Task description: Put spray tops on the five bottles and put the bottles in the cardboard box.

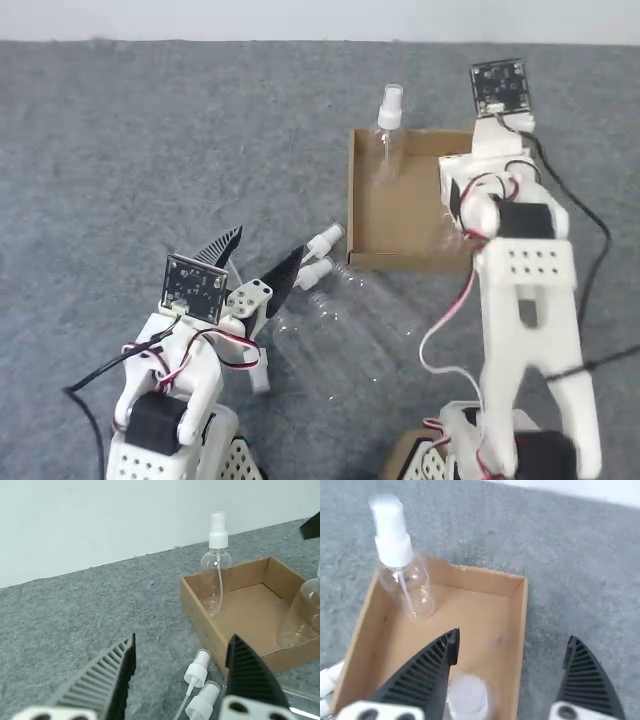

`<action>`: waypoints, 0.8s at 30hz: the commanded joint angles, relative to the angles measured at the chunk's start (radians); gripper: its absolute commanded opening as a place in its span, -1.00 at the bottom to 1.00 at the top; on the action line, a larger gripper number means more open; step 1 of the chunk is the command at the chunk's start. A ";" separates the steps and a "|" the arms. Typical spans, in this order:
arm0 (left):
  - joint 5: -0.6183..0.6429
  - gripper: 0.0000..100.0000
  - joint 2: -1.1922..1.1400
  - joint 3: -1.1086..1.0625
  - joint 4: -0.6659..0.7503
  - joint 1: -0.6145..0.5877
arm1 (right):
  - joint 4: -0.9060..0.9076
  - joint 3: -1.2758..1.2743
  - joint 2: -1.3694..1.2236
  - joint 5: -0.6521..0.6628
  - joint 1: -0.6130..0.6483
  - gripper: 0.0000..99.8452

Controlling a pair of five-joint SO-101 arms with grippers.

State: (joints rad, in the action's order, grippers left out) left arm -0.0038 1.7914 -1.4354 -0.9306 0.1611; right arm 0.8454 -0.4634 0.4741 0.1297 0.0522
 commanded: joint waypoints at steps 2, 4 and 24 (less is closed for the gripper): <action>0.000 -0.46 0.008 0.005 0.029 -0.005 | 0.143 0.044 0.219 0.011 -0.002 -0.45; 0.000 -0.46 0.008 0.005 0.029 -0.005 | 0.199 0.000 0.298 0.011 0.021 -0.45; 0.000 -0.46 0.008 0.005 0.028 -0.005 | -0.259 -0.870 0.831 0.011 0.113 -0.45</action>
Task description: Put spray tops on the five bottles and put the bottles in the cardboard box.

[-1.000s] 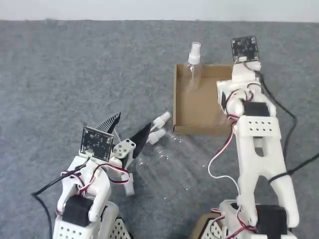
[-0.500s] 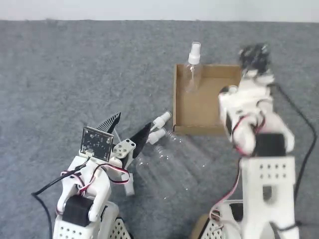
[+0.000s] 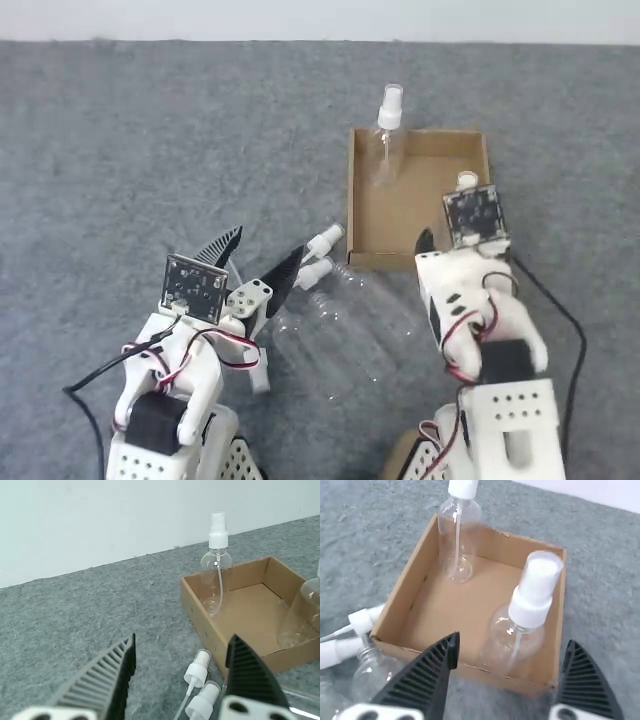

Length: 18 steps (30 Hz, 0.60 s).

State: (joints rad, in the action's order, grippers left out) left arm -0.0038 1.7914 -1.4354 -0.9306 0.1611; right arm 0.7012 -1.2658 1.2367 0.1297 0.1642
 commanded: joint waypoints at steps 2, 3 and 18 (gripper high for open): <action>0.000 -0.46 0.008 0.005 0.028 -0.005 | -0.163 -0.137 0.102 0.012 0.001 -0.45; 0.000 -0.46 0.008 0.005 0.028 -0.005 | -0.176 -0.164 0.117 0.012 0.001 -0.45; 0.000 -0.46 0.008 0.005 0.026 -0.005 | -0.404 -0.341 0.170 0.012 -0.059 -0.45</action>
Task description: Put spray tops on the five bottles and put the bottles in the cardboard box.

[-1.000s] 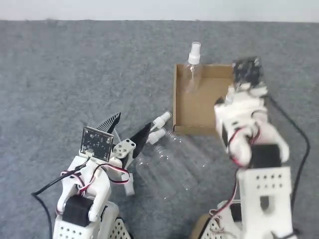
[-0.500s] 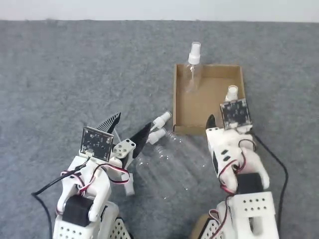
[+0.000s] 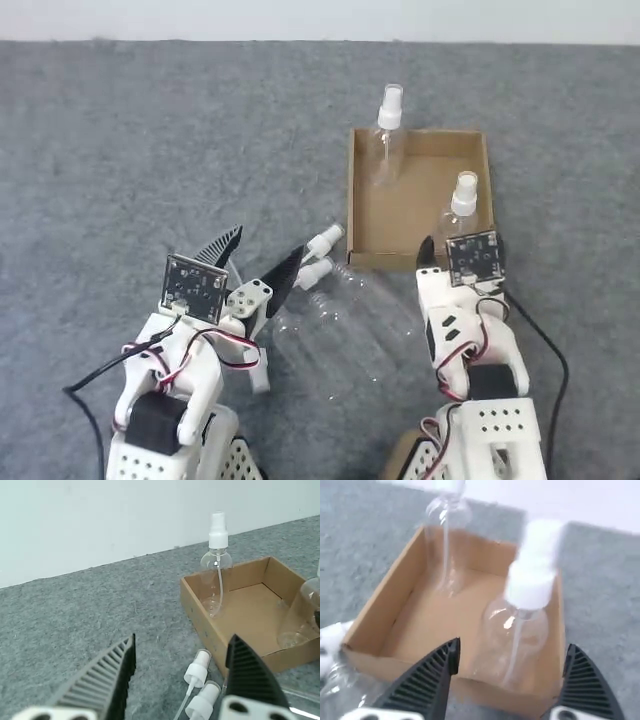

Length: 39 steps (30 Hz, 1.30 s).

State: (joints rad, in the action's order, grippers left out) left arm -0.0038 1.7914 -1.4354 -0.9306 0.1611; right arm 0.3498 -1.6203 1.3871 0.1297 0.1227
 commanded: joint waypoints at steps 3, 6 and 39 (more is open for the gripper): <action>0.000 -0.46 0.008 0.005 0.026 -0.005 | -0.059 0.020 0.019 0.012 -0.016 -0.45; 0.000 -0.46 0.008 0.005 0.025 -0.005 | -0.061 0.020 0.019 0.012 -0.016 -0.45; 0.000 -0.46 0.008 0.005 0.023 -0.005 | -0.265 0.115 -0.308 -0.015 0.028 -0.45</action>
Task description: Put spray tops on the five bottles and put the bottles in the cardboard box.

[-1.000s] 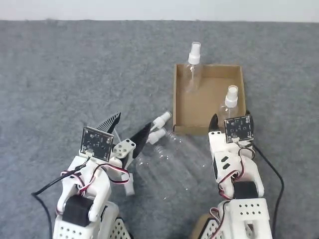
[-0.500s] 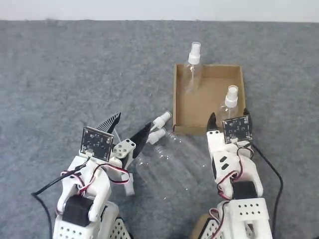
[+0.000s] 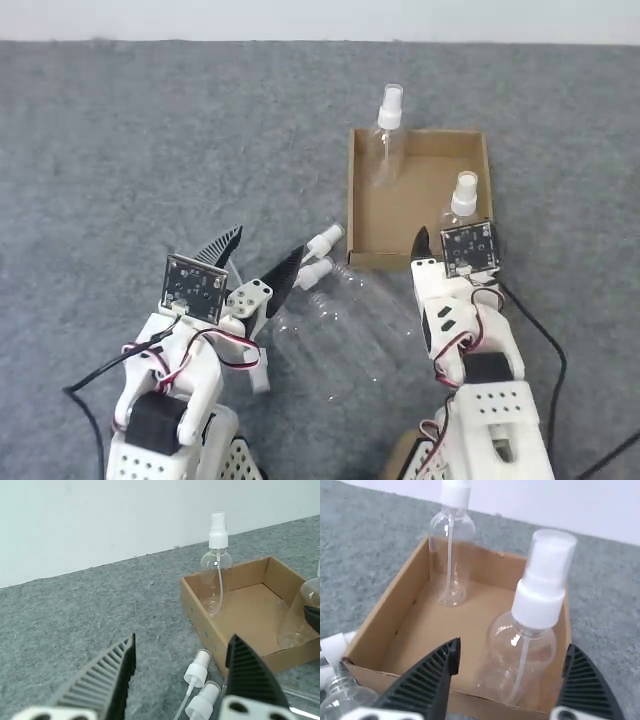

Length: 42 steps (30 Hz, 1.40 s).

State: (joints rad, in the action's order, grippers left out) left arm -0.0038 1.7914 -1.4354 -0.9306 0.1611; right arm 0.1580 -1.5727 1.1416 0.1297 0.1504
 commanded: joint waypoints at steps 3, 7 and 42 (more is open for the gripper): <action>0.000 -0.46 0.008 0.005 0.023 -0.005 | -0.139 0.069 -0.130 -0.017 -0.002 -0.45; 0.000 -0.46 0.008 0.005 0.023 -0.005 | -0.228 0.069 -0.211 -0.017 -0.001 -0.51; 0.000 -0.46 0.008 0.005 0.023 -0.005 | -0.298 0.272 -0.248 -0.104 -0.091 -0.97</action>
State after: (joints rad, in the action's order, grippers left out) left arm -0.0038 1.7914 -1.4354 -0.9306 0.1611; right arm -0.1227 -1.4101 0.8991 0.0422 0.0690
